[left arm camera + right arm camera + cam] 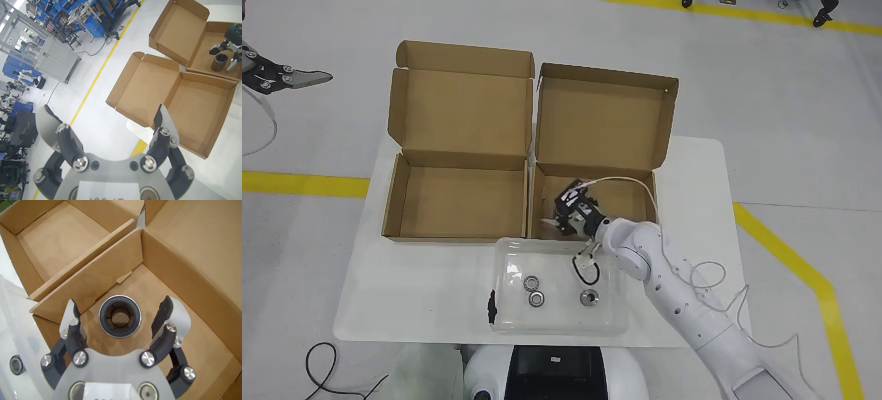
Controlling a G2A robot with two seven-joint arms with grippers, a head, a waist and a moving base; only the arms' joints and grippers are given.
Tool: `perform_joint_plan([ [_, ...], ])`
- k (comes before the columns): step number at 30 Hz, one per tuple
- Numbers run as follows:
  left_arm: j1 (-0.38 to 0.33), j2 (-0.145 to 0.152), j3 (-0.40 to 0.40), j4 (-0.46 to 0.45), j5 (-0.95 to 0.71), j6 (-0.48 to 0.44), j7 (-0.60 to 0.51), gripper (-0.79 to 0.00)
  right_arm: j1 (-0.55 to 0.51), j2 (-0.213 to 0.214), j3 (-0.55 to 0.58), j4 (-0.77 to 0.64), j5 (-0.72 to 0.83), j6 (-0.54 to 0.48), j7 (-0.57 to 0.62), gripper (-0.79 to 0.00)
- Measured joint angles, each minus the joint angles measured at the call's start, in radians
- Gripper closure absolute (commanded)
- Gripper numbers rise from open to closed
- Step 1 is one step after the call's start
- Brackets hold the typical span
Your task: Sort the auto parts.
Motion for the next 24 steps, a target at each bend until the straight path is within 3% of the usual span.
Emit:
perform_joint_plan([
  [11,0.000,0.000,0.000,0.000,0.000,0.000,0.000,-0.785,-0.088,0.034,0.068,-0.241,-0.097,-0.046,0.028,-0.785],
  [24,0.000,0.000,0.000,0.000,0.000,0.000,0.000,-0.785,-0.330,0.101,0.196,-0.630,-0.171,-0.233,0.135,-0.785],
])
